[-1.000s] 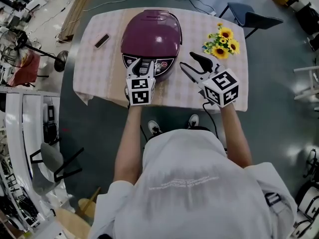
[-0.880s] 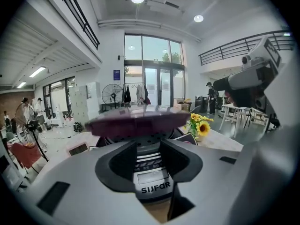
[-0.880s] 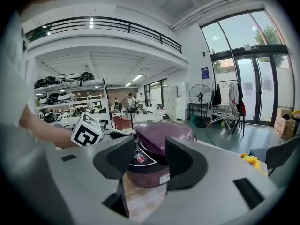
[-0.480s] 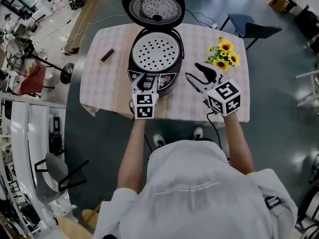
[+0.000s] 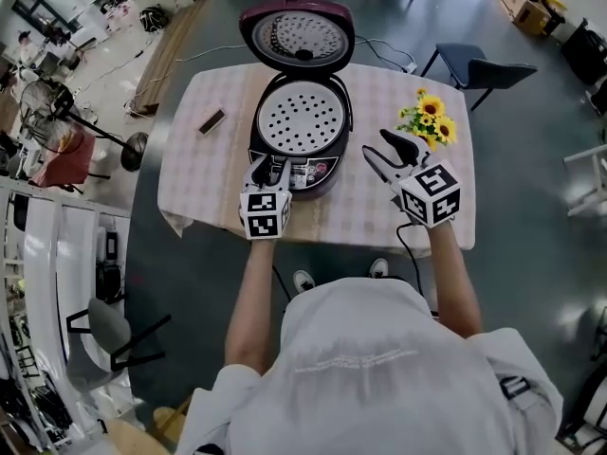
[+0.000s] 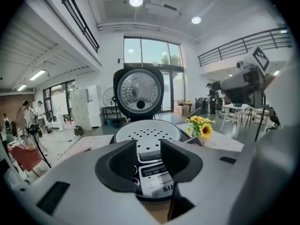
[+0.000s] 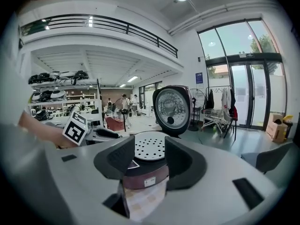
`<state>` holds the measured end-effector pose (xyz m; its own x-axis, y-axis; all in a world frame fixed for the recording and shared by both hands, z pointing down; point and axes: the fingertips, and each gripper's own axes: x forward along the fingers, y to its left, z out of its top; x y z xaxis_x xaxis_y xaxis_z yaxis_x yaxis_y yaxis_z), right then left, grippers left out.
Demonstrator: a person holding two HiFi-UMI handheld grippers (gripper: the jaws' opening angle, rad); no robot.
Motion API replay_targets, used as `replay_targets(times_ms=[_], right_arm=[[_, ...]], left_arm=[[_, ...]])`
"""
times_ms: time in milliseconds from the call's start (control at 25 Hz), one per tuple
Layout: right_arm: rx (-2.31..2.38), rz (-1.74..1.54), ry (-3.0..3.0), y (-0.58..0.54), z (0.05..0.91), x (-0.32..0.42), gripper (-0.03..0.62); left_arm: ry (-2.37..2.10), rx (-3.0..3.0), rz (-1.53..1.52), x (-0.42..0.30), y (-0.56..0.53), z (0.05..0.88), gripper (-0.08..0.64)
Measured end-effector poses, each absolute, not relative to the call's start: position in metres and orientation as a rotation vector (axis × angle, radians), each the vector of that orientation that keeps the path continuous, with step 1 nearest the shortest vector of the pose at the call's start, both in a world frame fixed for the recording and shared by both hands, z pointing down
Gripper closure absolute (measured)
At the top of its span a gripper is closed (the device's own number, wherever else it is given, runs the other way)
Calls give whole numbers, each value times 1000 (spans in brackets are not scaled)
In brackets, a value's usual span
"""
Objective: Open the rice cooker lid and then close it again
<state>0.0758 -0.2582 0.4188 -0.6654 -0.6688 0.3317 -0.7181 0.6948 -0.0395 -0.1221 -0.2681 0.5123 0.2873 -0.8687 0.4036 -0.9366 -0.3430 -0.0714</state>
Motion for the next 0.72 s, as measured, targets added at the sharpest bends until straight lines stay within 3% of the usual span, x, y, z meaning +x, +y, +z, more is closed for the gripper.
replay_targets(times_ms=[280, 720], right_arm=[[1141, 161, -2598, -275, 405, 84, 420], [1166, 56, -2635, -293, 369, 78, 433]], left_arm=[[-1675, 2412, 455, -143, -273, 470, 437], [-1715, 2510, 443, -160, -269, 408, 485]])
